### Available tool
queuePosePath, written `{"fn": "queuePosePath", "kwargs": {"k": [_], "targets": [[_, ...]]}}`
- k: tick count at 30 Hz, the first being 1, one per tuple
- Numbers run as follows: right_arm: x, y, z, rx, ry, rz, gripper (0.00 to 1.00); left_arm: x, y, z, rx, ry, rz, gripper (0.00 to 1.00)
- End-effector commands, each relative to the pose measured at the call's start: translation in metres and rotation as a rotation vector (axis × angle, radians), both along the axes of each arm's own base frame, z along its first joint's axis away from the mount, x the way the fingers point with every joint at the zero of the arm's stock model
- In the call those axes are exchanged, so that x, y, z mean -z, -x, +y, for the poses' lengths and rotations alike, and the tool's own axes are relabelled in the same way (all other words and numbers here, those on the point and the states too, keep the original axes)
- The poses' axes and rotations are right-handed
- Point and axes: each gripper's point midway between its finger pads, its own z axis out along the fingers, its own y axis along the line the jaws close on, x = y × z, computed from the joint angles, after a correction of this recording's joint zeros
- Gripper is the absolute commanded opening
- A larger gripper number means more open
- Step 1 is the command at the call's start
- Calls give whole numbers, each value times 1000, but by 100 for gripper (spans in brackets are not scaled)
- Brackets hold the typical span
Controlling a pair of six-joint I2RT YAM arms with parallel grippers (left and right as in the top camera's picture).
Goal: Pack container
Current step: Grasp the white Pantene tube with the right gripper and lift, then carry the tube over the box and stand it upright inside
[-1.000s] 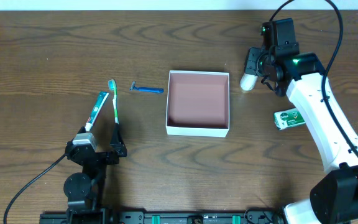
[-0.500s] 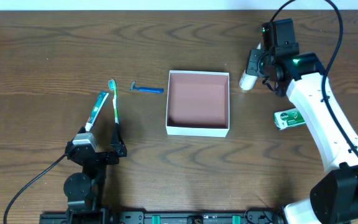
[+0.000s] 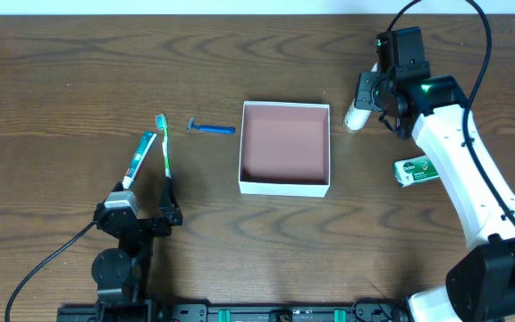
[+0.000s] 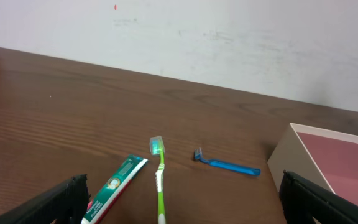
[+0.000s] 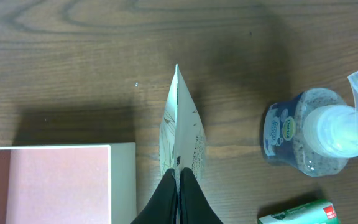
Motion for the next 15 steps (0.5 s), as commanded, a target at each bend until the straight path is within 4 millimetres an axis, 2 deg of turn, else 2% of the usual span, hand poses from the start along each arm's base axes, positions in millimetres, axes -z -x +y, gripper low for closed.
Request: {"fn": "queuePosePath", "kwargs": {"k": [1,2,3,10,15], "targets": [[-45,3,-1,-17,14,-113,1,17,0,2,-6,1,40,98],[-59,6,-2,-17,6,-147,1,16,0,2,-6,0,39,98],[-63,8,-2,-17,4,-157,1,17,0,2,-6,0,40,98],[-126,35,-5,-25,-41,-310,1,16,0,2,-6,0,39,98],[-155,58,13,-91,-85,-378,1,16,0,2,-6,0,39,98]]}}
